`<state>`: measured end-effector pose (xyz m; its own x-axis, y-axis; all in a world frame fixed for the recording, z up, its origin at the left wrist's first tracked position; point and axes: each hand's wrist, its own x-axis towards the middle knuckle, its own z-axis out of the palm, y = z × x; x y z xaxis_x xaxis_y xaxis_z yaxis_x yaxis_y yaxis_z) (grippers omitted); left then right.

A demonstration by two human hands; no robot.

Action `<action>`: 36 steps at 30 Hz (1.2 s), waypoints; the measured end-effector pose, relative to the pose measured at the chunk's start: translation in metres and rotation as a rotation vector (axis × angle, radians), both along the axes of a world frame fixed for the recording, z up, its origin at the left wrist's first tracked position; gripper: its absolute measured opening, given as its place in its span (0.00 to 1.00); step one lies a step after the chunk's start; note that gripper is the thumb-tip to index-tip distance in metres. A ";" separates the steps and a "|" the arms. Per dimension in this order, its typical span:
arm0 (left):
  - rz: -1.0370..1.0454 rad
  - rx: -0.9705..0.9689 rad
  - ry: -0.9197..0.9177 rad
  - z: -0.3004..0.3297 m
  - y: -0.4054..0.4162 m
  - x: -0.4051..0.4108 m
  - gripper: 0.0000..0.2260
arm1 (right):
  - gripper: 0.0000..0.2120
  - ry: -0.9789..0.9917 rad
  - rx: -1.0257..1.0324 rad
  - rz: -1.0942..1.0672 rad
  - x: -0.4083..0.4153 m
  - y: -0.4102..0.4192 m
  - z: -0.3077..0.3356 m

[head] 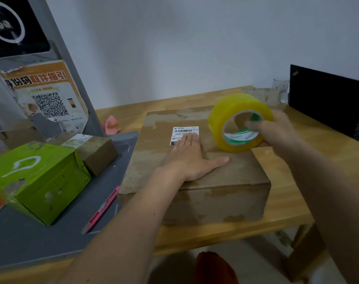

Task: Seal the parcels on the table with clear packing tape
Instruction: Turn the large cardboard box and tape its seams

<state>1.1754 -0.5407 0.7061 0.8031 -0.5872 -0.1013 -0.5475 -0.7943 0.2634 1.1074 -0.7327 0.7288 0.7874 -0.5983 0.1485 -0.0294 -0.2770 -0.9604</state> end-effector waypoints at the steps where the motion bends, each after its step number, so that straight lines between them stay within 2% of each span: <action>1: -0.002 -0.003 0.004 0.001 0.000 -0.001 0.52 | 0.04 -0.048 0.042 -0.030 -0.003 -0.007 0.001; 5: 0.004 0.038 -0.003 0.002 0.000 -0.002 0.51 | 0.05 -0.171 0.274 -0.124 -0.002 -0.013 -0.021; 8: 0.017 0.096 0.015 0.006 -0.006 -0.004 0.50 | 0.21 -0.139 0.495 -0.022 0.005 -0.004 -0.042; 9: 0.026 0.115 0.028 0.008 -0.011 -0.006 0.50 | 0.22 -0.126 0.495 -0.009 0.006 -0.002 -0.045; 11: 0.042 0.127 0.019 0.009 -0.023 -0.010 0.49 | 0.17 -0.125 0.459 -0.066 0.006 -0.003 -0.042; 14: -0.002 0.081 -0.039 0.003 -0.031 -0.013 0.48 | 0.05 -0.148 0.377 -0.108 0.004 -0.015 -0.030; 16: -0.008 0.085 -0.044 0.000 -0.029 -0.010 0.48 | 0.06 -0.181 0.339 -0.129 0.001 -0.025 -0.026; 18: 0.002 0.088 -0.034 0.001 -0.027 -0.010 0.48 | 0.05 -0.212 0.397 -0.162 -0.003 -0.039 -0.037; 21: 0.012 0.085 -0.028 0.002 -0.028 -0.011 0.48 | 0.23 -0.176 0.598 -0.179 -0.006 -0.064 -0.072; 25: 0.005 0.107 -0.004 0.004 -0.029 -0.012 0.48 | 0.24 -0.097 0.679 -0.168 -0.011 -0.069 -0.109; 27: -0.006 0.016 0.061 0.014 -0.022 -0.010 0.44 | 0.24 -0.079 0.710 -0.184 -0.016 -0.065 -0.115; 29: 0.065 -0.105 0.119 0.021 -0.002 0.000 0.39 | 0.24 -0.099 0.723 -0.178 -0.016 -0.065 -0.113; 33: 0.366 0.137 0.017 0.010 0.053 0.023 0.43 | 0.22 -0.119 0.748 -0.198 -0.018 -0.058 -0.105; 36: 0.411 0.075 0.052 0.003 0.073 0.026 0.41 | 0.21 -0.139 0.806 -0.224 -0.015 -0.039 -0.098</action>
<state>1.2010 -0.4676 0.7090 0.9617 -0.2083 -0.1783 -0.1683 -0.9618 0.2160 1.0925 -0.7720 0.6306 0.6441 -0.7021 -0.3035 0.1307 0.4920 -0.8607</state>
